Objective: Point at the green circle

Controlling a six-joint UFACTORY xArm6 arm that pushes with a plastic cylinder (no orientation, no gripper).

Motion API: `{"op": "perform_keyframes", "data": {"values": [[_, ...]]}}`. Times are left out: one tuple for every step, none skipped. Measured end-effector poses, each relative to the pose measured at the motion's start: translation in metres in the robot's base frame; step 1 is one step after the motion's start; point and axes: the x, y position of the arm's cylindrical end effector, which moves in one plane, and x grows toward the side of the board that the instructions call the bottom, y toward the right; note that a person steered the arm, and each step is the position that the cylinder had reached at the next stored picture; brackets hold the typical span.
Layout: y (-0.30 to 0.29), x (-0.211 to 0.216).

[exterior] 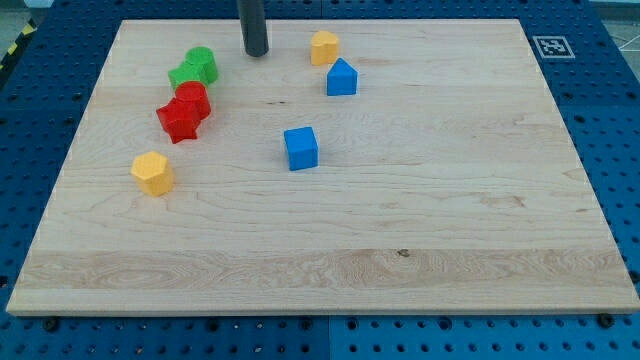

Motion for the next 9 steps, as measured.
{"op": "perform_keyframes", "data": {"values": [[-0.011,0.003],[-0.015,0.003],[-0.014,0.005],[-0.014,0.017],[-0.014,0.020],[-0.014,0.025],[-0.015,0.034],[-0.017,0.036],[-0.022,0.036]]}}
